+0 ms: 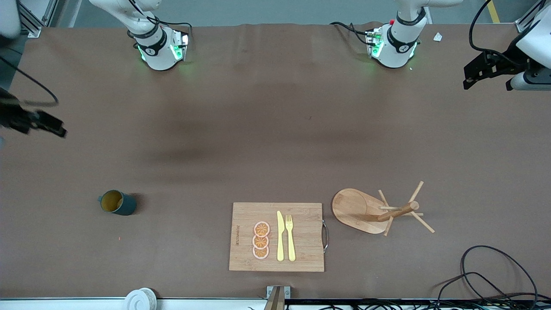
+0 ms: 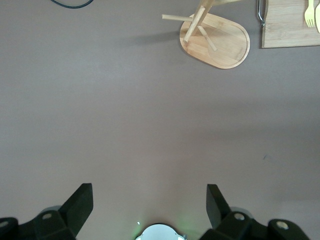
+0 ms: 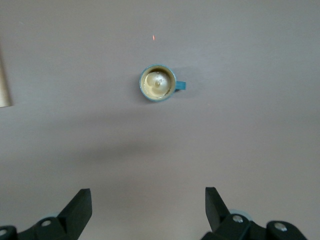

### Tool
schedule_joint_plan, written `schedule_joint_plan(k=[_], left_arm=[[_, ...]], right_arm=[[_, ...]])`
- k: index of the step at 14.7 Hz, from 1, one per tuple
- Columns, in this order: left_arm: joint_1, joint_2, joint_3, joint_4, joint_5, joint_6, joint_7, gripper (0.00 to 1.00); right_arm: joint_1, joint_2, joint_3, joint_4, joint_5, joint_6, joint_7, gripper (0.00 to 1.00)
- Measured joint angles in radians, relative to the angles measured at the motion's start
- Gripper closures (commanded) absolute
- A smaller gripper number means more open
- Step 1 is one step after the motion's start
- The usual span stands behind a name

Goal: Pass cup and hang on rack
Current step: 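Reach the right gripper down to the teal mug and grasp it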

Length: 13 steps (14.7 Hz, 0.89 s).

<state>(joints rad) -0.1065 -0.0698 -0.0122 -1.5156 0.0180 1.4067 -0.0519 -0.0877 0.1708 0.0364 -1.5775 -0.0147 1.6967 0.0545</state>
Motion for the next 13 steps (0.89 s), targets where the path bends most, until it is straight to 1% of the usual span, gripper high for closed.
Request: schedule_joint_plan(k=[4, 7, 8, 9, 10, 11, 13], left_arm=[[0.0, 0.001, 0.0, -0.001, 0.0, 0.0, 0.0, 0.0], [0.0, 0.006, 0.0, -0.001, 0.0, 0.0, 0.0, 0.0], [0.0, 0.008, 0.0, -0.001, 0.0, 0.0, 0.0, 0.0], [0.0, 0.011, 0.0, -0.001, 0.0, 0.0, 0.0, 0.0], [0.0, 0.013, 0.0, -0.001, 0.0, 0.001, 0.0, 0.0], [0.0, 0.015, 0.0, -0.001, 0.0, 0.002, 0.0, 0.0], [0.0, 0.017, 0.0, -0.001, 0.0, 0.005, 0.0, 0.0]], right_arm=[[0.008, 0.257, 0.007, -0.005, 0.007, 0.255, 0.002, 0.0], [0.009, 0.4, 0.007, -0.003, 0.009, 0.425, 0.003, 0.0], [0.01, 0.437, 0.008, -0.001, 0.009, 0.465, 0.003, 0.05], [0.013, 0.466, 0.009, 0.0, 0.01, 0.495, 0.003, 0.33], [0.016, 0.488, 0.009, 0.003, 0.01, 0.508, 0.004, 0.54], [0.018, 0.502, 0.009, 0.006, 0.01, 0.509, 0.004, 0.71], [0.021, 0.509, 0.009, 0.014, 0.01, 0.508, 0.004, 0.89]])
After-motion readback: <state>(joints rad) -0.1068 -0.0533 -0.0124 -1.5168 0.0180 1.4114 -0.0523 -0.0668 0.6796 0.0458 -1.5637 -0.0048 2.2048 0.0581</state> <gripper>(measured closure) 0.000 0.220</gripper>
